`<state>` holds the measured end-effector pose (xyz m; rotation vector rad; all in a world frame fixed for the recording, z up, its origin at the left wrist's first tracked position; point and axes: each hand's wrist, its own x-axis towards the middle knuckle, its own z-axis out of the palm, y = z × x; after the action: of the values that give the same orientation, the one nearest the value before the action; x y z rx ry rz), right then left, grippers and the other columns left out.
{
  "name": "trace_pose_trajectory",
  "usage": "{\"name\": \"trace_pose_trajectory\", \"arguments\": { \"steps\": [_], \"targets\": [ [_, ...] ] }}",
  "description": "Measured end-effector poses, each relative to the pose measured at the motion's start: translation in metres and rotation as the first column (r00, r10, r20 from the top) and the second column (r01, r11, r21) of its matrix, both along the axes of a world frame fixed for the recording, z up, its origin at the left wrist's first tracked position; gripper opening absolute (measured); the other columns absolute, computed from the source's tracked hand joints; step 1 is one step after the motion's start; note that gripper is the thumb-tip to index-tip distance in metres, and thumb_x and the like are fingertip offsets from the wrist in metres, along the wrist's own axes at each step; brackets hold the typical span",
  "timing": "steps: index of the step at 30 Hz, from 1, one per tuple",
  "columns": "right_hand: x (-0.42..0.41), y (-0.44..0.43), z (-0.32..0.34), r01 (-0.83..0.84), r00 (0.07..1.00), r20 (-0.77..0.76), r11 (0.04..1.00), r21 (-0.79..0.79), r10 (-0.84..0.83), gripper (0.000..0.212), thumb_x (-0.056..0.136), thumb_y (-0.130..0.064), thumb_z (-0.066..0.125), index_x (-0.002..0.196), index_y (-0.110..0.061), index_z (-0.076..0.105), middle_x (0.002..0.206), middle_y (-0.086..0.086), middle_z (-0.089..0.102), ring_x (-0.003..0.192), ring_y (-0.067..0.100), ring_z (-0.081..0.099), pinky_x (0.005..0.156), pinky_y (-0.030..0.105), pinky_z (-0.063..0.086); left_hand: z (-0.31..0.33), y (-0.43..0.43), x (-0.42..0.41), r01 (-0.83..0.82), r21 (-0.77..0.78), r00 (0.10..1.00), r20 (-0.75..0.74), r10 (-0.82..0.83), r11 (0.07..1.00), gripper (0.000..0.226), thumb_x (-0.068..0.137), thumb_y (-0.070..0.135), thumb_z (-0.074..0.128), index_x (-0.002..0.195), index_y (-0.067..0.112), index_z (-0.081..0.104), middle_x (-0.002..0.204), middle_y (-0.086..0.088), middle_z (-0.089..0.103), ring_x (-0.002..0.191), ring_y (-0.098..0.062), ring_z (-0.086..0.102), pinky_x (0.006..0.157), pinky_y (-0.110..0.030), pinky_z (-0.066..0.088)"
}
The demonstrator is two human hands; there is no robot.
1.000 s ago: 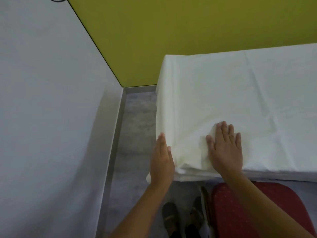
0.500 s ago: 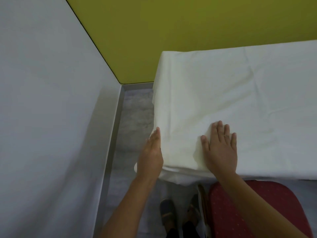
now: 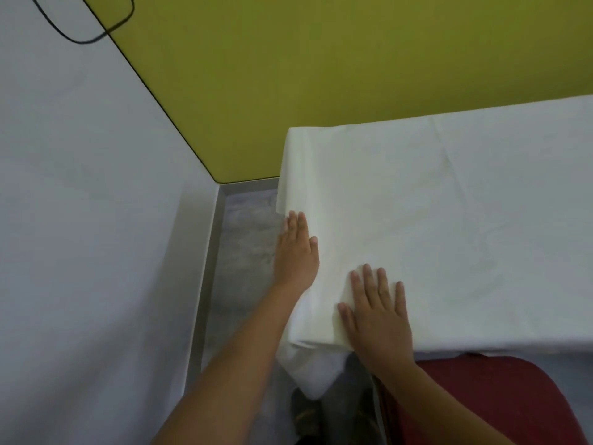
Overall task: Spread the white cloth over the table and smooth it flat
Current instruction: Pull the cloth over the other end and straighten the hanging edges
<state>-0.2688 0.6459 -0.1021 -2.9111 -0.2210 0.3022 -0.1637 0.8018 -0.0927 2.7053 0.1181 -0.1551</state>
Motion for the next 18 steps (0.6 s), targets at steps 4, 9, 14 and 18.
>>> {"name": "trace_pose_trajectory", "arguments": {
  "steps": [4,9,14,18],
  "targets": [
    [0.016,0.012,0.001,0.058,0.998,-0.013,0.998,0.019,-0.058,0.073,0.091,-0.055,-0.005,0.153,-0.017,0.004,0.161,0.004,-0.001,0.145,0.025,-0.012,0.114,0.047,-0.015,-0.002,0.011,0.056,0.127,0.177,0.992,-0.015,-0.127,0.976,0.056,0.103,0.024,0.025,0.151,0.006,0.004,0.160,-0.010,-0.005,0.148,-0.025,-0.008,0.121,-0.041,0.003],
    [0.053,0.018,-0.006,0.140,0.990,-0.011,0.990,0.015,-0.140,0.063,0.095,-0.054,0.001,0.149,-0.025,-0.014,0.160,-0.002,-0.014,0.138,0.018,-0.029,0.111,0.043,-0.023,-0.008,0.029,0.127,0.254,0.336,0.965,-0.020,-0.263,0.907,0.054,0.101,0.012,0.020,0.149,-0.002,0.001,0.160,-0.014,-0.002,0.148,-0.028,-0.006,0.120,-0.040,0.004],
    [0.075,0.054,-0.001,0.210,0.977,-0.048,0.976,0.055,-0.207,0.073,0.089,-0.063,-0.005,0.150,-0.024,-0.010,0.155,-0.006,-0.021,0.139,0.017,-0.032,0.111,0.043,-0.026,-0.003,0.038,0.210,0.289,0.303,0.953,0.002,-0.304,0.908,0.058,0.095,0.002,0.025,0.148,-0.007,0.004,0.159,-0.019,0.002,0.147,-0.032,-0.003,0.120,-0.041,0.003],
    [0.081,0.127,0.013,0.200,0.978,-0.073,0.975,0.093,-0.193,0.076,0.094,-0.062,0.015,0.142,-0.010,0.043,0.151,0.008,0.036,0.139,0.029,0.032,0.111,0.044,0.012,-0.010,0.052,0.269,0.319,0.276,0.935,0.066,-0.349,0.907,0.054,0.096,0.003,0.025,0.147,-0.006,0.013,0.158,-0.019,0.010,0.147,-0.033,0.004,0.120,-0.040,0.007]
  ]
}}
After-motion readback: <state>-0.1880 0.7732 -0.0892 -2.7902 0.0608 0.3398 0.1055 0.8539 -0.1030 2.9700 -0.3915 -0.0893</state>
